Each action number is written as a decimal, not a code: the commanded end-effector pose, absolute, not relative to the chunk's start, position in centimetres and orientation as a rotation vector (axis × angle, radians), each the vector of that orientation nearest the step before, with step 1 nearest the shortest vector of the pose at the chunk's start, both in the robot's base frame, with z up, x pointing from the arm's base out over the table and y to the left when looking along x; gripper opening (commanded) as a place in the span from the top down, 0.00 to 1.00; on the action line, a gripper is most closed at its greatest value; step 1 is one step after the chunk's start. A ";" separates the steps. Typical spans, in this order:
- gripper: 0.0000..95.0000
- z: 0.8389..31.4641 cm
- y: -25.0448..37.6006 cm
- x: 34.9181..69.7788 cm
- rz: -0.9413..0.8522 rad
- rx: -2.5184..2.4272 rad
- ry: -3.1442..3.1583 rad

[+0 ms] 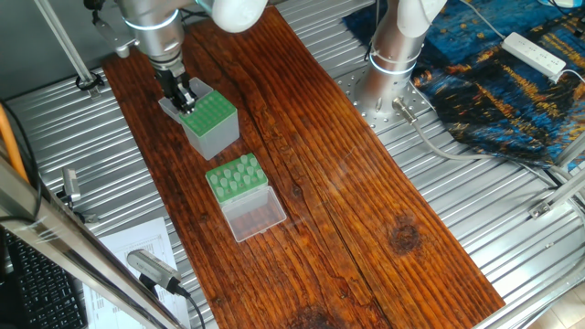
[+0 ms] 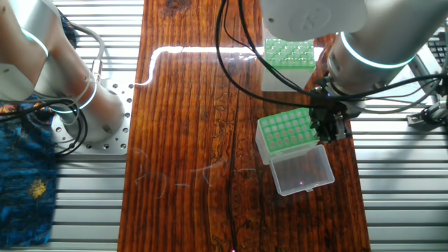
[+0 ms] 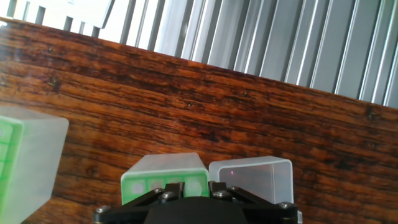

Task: Transfer all large pipette tips from one holder to another

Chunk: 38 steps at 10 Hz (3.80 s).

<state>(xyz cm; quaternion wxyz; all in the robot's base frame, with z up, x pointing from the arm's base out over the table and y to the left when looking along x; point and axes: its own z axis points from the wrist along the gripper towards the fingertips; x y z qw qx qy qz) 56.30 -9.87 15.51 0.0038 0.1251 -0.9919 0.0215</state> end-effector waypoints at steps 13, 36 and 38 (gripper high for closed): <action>0.80 15.3 -9.5 56.5 -0.016 0.422 -3.095; 1.00 28.4 -7.5 57.7 0.027 0.534 -3.021; 1.00 30.6 -6.0 57.9 0.043 0.549 -3.016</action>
